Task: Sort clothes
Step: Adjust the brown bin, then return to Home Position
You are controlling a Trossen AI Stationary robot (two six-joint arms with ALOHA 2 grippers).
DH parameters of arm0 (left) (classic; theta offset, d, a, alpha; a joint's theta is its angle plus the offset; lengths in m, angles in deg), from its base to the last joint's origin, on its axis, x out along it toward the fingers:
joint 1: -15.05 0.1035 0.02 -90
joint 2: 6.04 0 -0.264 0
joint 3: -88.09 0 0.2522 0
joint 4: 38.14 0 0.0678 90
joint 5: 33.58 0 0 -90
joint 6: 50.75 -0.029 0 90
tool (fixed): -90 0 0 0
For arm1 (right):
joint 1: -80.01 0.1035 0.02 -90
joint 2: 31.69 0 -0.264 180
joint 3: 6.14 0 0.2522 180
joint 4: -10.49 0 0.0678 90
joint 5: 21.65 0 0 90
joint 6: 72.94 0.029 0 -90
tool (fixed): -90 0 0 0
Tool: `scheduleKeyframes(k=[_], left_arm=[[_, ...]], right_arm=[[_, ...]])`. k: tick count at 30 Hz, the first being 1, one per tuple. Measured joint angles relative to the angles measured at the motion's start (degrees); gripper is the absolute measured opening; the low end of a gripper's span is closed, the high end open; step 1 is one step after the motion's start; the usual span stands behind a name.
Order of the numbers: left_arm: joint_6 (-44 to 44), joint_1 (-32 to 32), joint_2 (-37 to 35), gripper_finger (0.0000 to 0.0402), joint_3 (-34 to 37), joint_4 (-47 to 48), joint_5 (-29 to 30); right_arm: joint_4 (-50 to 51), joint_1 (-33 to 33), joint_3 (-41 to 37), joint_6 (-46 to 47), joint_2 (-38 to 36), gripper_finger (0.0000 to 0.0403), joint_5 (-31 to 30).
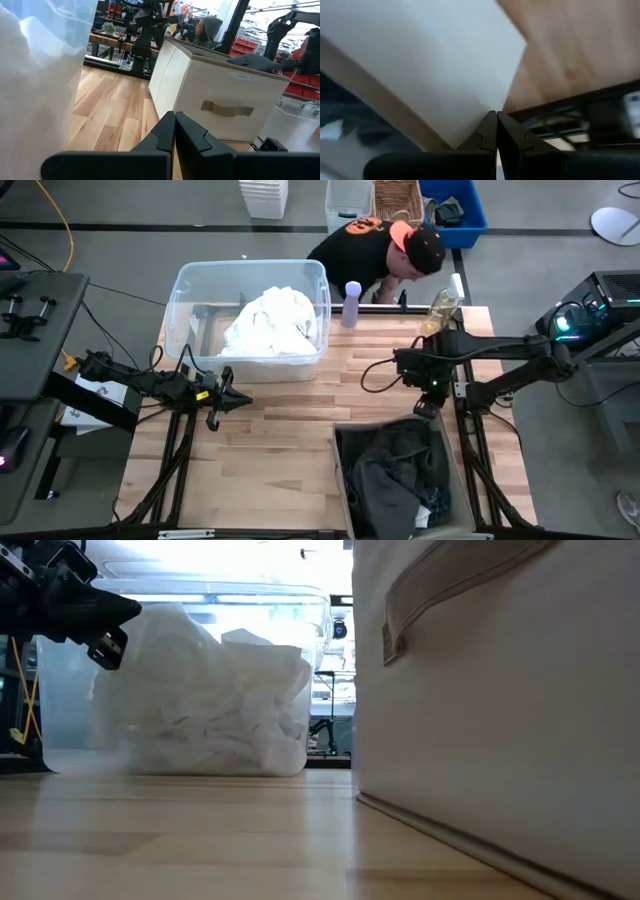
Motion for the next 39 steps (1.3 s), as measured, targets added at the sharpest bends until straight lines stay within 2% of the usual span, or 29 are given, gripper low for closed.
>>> scheduleKeyframes(k=[11, 16, 18, 21, 28, 32, 35, 39], left_arm=[[0.0, 0.0, 0.0, 0.0001, 0.0, 0.0, 0.0], [0.0, 0.0, 0.0, 0.0001, 0.0, 0.0, 0.0], [0.0, 0.0, 0.0, 0.0001, 0.0, -0.1, 0.0], [0.0, 0.0, 0.0, 0.0001, 0.0, -0.1, 0.0], [0.0, 0.0, 0.0, 0.0001, 0.0, 0.0, 0.0], [0.0, 0.0, 0.0, 0.0001, 0.0, 0.0, 0.0], [0.0, 0.0, 0.0, 0.0001, 0.0, 0.0, 0.0], [0.0, 0.0, 0.0, 0.0001, 0.0, 0.0, 0.0]], right_arm=[[0.0, 5.0, 0.0, 4.9, -1.4, 0.0000, 5.6], [-0.2, 6.3, 0.1, 8.0, -1.4, 0.0000, 12.8], [-0.2, 6.5, 0.1, 8.4, -1.4, 0.0000, 13.2], [-0.5, 5.9, 0.1, 9.1, -1.4, 0.0000, 9.9], [-6.6, 1.1, 0.0, 7.1, -1.3, 0.0000, -4.8], [-12.0, -2.5, 0.0, 4.5, -1.2, 0.0000, -8.6], [-19.5, -5.6, 0.0, 1.5, -1.2, 0.0000, -9.8], [-37.6, -10.6, -0.1, -1.0, -1.2, 0.0000, -10.2]])
